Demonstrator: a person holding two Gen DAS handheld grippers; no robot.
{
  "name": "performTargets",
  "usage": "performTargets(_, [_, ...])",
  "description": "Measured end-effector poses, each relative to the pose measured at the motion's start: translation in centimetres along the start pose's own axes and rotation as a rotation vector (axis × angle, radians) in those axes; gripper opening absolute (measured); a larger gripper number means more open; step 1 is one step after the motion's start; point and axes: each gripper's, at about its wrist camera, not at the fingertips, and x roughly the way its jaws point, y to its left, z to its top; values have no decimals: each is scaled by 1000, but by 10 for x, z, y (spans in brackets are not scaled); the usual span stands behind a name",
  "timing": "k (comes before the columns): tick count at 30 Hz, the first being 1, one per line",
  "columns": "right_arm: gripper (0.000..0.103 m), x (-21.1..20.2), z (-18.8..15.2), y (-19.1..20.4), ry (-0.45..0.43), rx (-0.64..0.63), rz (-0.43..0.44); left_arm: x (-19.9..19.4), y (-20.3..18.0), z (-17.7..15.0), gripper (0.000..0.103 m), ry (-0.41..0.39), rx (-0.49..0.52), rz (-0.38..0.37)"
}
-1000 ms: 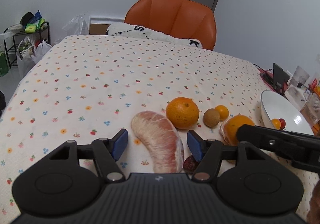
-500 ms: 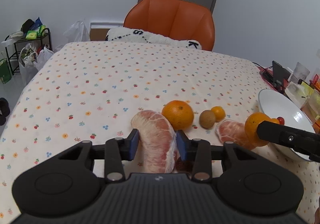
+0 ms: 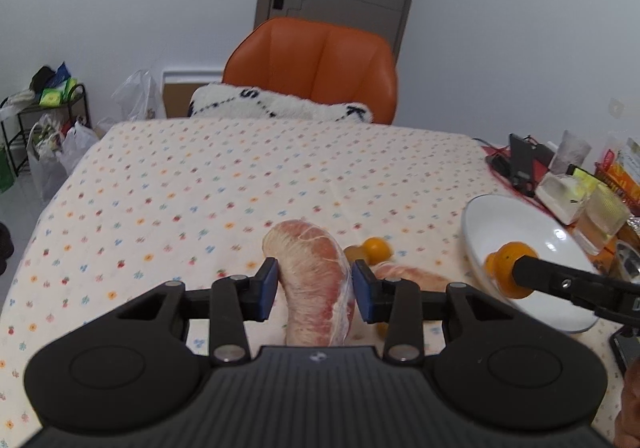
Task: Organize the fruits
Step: 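Grasp an orange with the right tool while the left tool lifts the pomelo segment, then lower the orange and pomelo segment onto the plate and open both tools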
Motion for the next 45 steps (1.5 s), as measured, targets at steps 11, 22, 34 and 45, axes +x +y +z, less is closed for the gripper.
performTargets(11, [33, -25, -1, -19, -30, 23, -56, -4, -42, 8, 38, -25, 50, -82])
performTargets(22, [33, -48, -5, -50, -38, 57, -141, 6, -85, 7, 38, -12, 102, -173])
performTargets(34, [34, -60, -9, -75, -38, 70, -235, 32, -133, 0, 38, 32, 172, -260])
performTargets(45, [39, -74, -12, -90, -64, 91, -277, 56, -175, -5, 39, 88, 206, -346])
